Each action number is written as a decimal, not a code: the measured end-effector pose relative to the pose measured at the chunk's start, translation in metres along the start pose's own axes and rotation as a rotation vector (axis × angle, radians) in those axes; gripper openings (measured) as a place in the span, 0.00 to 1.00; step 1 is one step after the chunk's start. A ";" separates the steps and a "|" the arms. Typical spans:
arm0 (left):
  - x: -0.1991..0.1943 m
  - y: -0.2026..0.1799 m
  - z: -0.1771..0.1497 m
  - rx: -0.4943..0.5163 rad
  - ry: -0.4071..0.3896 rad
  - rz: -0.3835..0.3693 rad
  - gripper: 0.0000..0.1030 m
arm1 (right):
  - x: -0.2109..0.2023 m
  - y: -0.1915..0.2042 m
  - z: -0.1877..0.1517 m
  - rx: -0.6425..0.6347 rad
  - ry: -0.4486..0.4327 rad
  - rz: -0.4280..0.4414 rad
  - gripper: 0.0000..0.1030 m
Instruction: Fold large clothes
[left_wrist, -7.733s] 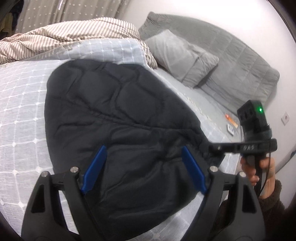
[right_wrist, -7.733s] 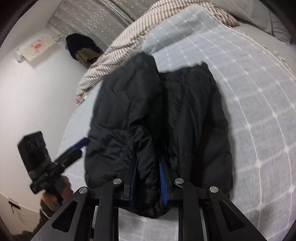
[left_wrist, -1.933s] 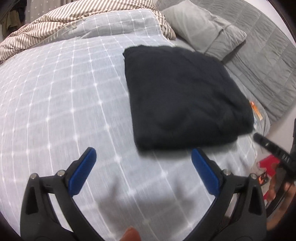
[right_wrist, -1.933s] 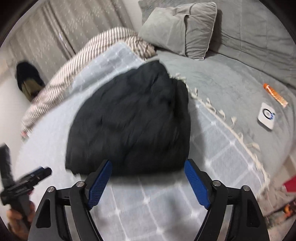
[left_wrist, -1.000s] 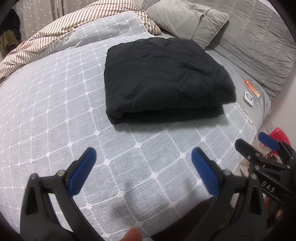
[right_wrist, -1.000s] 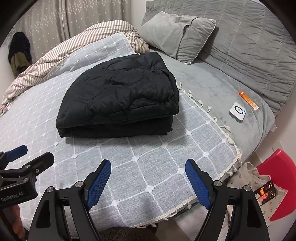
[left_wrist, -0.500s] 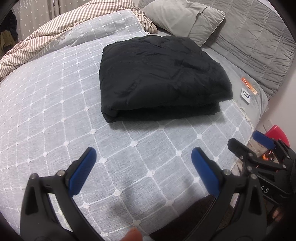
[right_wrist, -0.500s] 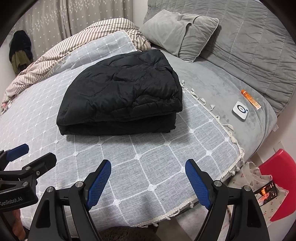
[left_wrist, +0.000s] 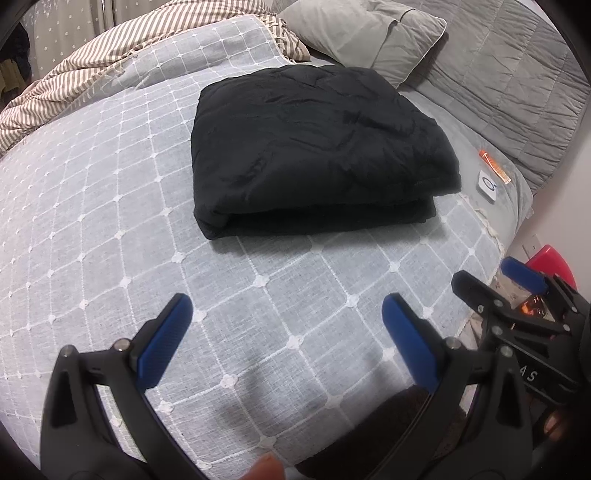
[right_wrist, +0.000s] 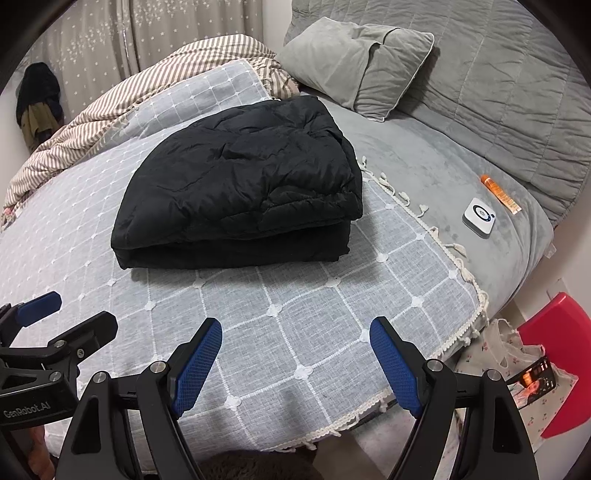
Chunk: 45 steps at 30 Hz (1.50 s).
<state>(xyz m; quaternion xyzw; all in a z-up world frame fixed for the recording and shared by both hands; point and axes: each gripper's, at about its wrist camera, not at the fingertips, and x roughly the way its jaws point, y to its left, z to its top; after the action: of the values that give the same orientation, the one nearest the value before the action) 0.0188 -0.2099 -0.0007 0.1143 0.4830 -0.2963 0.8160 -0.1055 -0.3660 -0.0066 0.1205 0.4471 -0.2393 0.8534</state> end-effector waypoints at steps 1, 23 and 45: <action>0.000 0.000 0.000 0.001 -0.001 -0.001 0.99 | 0.000 0.000 0.000 0.001 -0.002 0.000 0.81; -0.001 -0.004 -0.001 0.006 0.007 -0.019 0.99 | -0.004 -0.003 -0.003 0.013 -0.004 -0.003 0.81; 0.000 -0.004 -0.004 -0.008 0.027 -0.044 0.99 | -0.002 -0.001 -0.003 0.012 -0.002 -0.011 0.81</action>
<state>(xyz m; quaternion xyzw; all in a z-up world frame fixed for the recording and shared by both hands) 0.0136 -0.2119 -0.0024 0.1045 0.4975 -0.3105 0.8032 -0.1091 -0.3649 -0.0063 0.1228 0.4455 -0.2468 0.8518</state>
